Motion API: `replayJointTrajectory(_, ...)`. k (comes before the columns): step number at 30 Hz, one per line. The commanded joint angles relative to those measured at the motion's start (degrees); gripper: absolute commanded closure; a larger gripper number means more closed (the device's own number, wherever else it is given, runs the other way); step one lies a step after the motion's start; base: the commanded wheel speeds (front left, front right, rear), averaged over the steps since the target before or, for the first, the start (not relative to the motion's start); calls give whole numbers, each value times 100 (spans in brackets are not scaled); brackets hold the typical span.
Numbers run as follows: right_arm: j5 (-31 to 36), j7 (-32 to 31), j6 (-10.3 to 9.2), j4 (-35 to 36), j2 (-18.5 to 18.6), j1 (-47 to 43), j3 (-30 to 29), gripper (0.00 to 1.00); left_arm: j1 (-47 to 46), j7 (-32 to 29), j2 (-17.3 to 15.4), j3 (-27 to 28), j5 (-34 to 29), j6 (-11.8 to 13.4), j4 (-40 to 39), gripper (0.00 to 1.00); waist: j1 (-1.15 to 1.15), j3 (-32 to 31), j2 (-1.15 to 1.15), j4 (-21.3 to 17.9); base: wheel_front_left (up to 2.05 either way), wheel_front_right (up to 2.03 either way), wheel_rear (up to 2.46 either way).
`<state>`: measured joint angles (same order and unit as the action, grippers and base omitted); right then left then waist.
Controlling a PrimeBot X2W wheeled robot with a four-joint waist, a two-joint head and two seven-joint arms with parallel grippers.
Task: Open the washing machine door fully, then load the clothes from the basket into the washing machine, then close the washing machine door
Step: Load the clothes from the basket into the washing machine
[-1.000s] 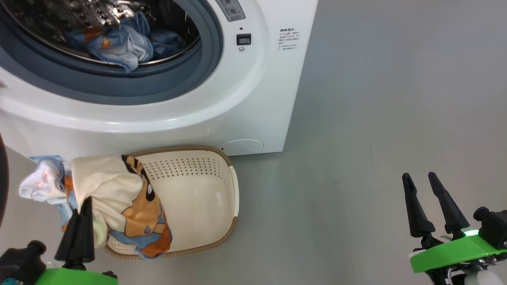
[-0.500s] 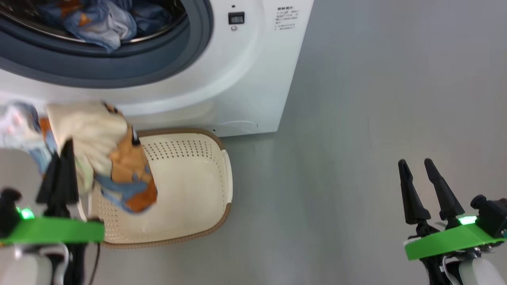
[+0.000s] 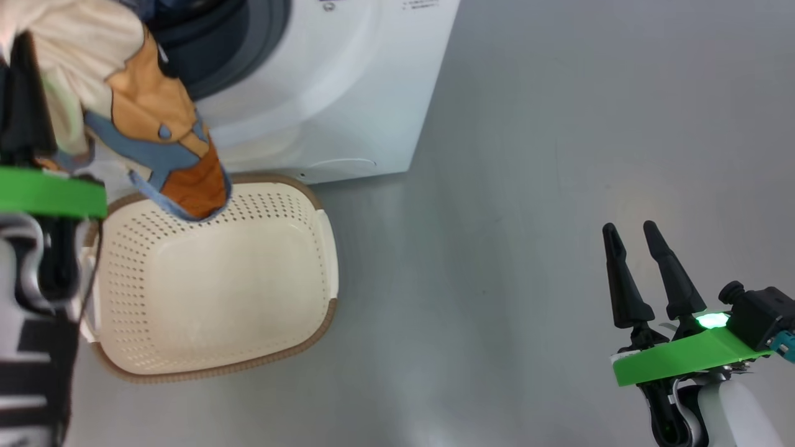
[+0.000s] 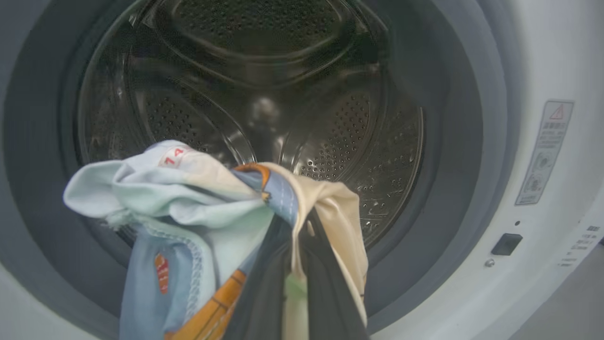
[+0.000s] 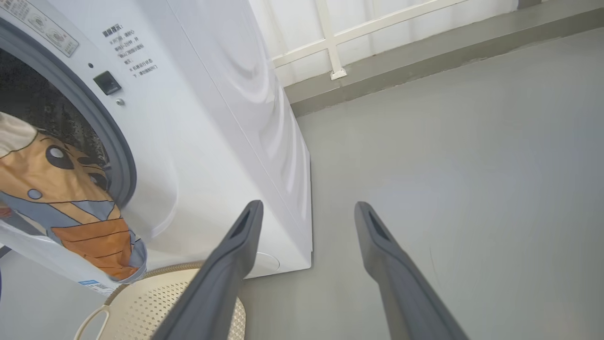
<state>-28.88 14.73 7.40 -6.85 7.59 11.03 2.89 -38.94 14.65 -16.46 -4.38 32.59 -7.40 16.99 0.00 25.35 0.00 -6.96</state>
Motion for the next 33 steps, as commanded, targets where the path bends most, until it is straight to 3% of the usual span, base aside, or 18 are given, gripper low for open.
replayJointTrajectory(1,4,27,9,140,20,74,135,0,-210,35,-332,123,-8,-9,-27,100,0,133,0,-120,0,0,0)
replayJointTrajectory(13,1,27,9,186,-131,327,263,0,-2362,35,-734,-1233,355,-9,2438,100,0,615,0,-426,0,0,0)
replayJointTrajectory(22,-10,27,9,189,-213,444,401,0,-3368,30,-874,-2057,491,-9,3826,100,0,829,0,-673,0,0,0)
replayJointTrajectory(28,-26,27,9,175,-268,468,473,0,-3761,32,-1057,-2406,547,-9,4311,100,0,868,0,-901,0,0,0)
replayJointTrajectory(33,-33,27,9,204,-316,503,492,0,-4083,33,-1306,-1984,219,111,3801,100,0,948,0,-988,0,0,0)
